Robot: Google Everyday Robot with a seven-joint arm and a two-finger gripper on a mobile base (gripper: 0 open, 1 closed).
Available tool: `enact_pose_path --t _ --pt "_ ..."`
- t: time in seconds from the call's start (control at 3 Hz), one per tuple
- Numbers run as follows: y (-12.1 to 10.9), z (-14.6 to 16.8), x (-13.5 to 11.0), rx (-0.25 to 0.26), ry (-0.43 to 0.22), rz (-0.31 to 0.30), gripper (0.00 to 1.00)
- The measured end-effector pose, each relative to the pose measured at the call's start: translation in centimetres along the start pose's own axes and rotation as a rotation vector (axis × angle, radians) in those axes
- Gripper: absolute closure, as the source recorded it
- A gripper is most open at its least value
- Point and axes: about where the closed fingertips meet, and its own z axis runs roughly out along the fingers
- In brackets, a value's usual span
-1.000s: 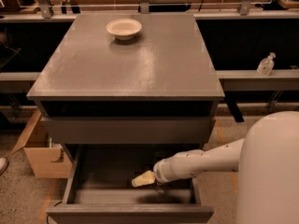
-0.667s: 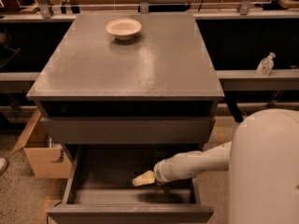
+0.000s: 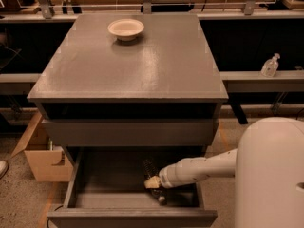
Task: Pick water bottle from middle drawer and place on counter
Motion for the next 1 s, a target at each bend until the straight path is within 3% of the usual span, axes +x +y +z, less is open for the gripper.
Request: enact_pose_path --t 0.33,0.67,1.0 --pt "-0.2 0.1 0.5 -0.038 -0.004 0.002 0.65" --pt "0.6 -0.5 -0.1 -0.159 -0.020 -0.024 0.96" --pt "3.2 -2.8 -1.4 -0.288 -0.045 -0.115 1.00"
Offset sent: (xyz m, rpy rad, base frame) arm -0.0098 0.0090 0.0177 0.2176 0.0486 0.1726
